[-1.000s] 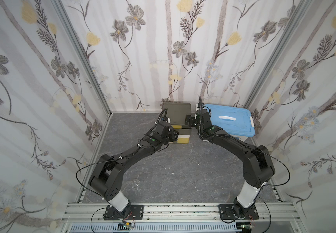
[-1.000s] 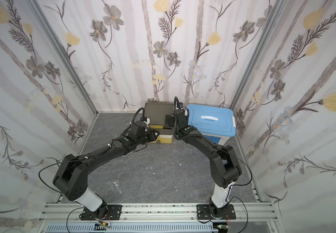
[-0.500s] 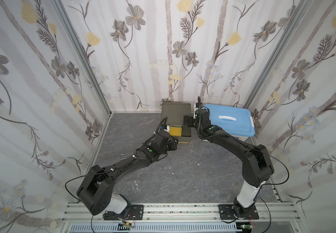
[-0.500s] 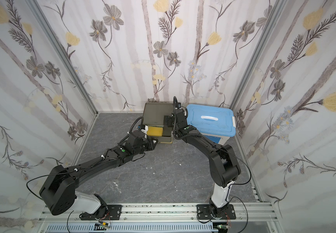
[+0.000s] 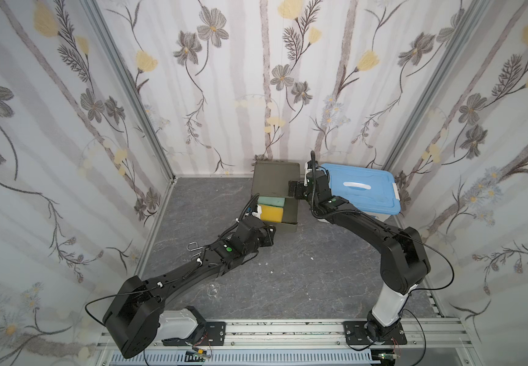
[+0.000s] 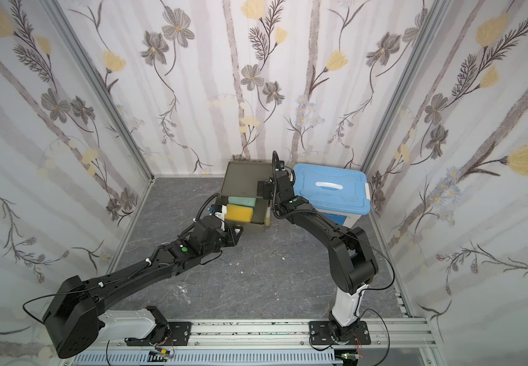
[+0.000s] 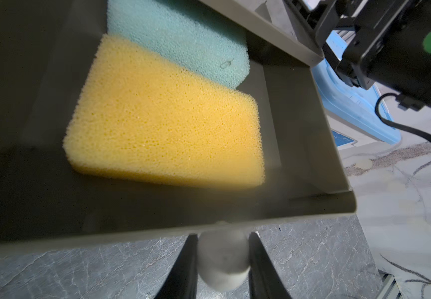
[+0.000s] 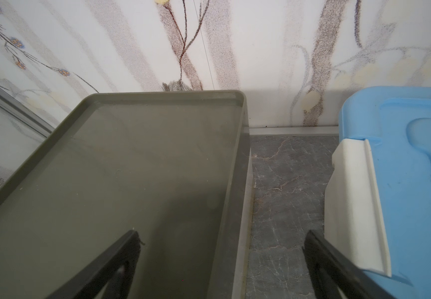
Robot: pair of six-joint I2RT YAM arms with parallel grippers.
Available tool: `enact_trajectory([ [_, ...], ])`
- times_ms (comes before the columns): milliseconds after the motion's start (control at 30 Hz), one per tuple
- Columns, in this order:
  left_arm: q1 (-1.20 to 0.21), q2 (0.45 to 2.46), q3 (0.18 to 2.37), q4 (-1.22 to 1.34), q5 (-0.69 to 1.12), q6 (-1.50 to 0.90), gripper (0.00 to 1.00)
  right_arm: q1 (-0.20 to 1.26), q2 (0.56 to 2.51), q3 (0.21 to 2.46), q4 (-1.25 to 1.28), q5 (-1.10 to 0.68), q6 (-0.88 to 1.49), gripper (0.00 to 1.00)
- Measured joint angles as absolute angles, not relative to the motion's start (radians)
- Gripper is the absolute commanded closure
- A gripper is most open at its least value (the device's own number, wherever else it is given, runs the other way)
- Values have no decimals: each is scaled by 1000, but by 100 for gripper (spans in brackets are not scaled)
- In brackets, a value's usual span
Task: Take the sponge out of the drawer
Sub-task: Open the drawer in the storage box.
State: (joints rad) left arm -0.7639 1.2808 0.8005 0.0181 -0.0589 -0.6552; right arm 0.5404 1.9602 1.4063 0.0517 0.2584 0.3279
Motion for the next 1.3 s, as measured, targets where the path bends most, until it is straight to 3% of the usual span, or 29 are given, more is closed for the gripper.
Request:
enact_trajectory([
  [1300, -866, 1178, 761, -44, -149, -657, 78, 540, 2010, 1461, 19, 257, 329, 1],
])
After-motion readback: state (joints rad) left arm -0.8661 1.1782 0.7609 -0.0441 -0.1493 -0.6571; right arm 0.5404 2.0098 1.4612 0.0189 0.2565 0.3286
